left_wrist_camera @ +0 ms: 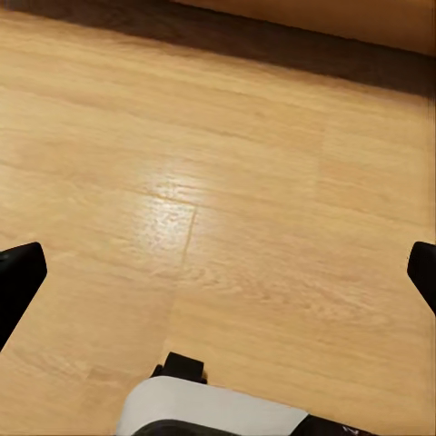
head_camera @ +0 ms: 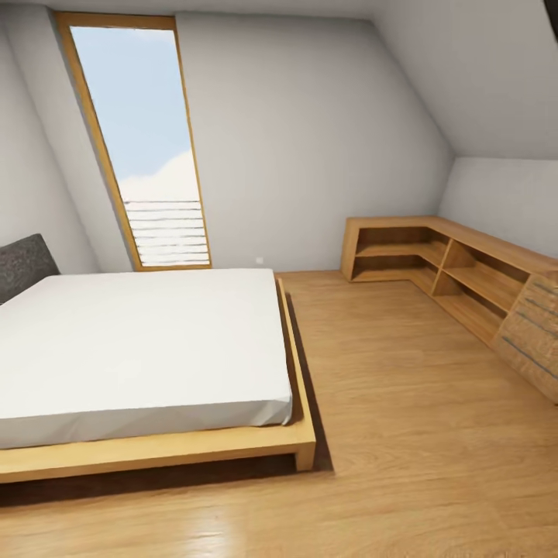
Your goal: In the bedroom, organize the workspace by keeping the computer under the desk, ensuring the monitor is on the desk, placing the keyboard on the desk next to the monitor, placing the mouse on the desk next to the keyboard, moving the folder from the swivel chair onto the desk next to the mouse, stacking the notebook on top of the folder with the pen on top of the notebook, and positioning the swivel chair next to the desk.
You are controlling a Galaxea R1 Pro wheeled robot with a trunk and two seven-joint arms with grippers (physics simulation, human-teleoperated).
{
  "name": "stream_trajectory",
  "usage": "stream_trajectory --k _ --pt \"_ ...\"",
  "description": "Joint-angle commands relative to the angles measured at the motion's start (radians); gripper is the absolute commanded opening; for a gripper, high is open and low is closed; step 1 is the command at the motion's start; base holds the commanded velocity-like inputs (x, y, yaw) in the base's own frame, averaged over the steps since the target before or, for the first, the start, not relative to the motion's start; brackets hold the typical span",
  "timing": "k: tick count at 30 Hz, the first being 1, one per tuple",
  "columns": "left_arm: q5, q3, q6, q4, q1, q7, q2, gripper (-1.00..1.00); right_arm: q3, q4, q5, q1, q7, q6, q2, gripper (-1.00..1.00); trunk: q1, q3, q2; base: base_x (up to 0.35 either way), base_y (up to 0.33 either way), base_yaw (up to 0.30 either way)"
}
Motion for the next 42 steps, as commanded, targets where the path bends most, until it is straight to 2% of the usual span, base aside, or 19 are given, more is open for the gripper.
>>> stream_trajectory --k 1,11,42 --pt "0.001 0.002 -0.004 0.0 0.0 0.0 0.0 1.0 -0.001 0.001 -0.001 -0.001 -0.001 -0.003 0.0 1.0 0.0 -0.002 -0.001 0.0 0.0 -0.235" --pt "0.001 0.002 -0.023 0.0 0.0 0.0 0.0 1.0 -0.001 0.001 -0.002 -0.001 0.001 -0.003 0.001 1.0 0.0 -0.009 -0.001 0.0 0.0 -0.236" --pt "0.001 0.002 -0.025 0.0 0.0 0.0 0.0 1.0 -0.001 0.002 0.0 -0.001 -0.001 -0.006 0.005 1.0 0.0 -0.034 -0.001 0.0 0.0 -0.235"
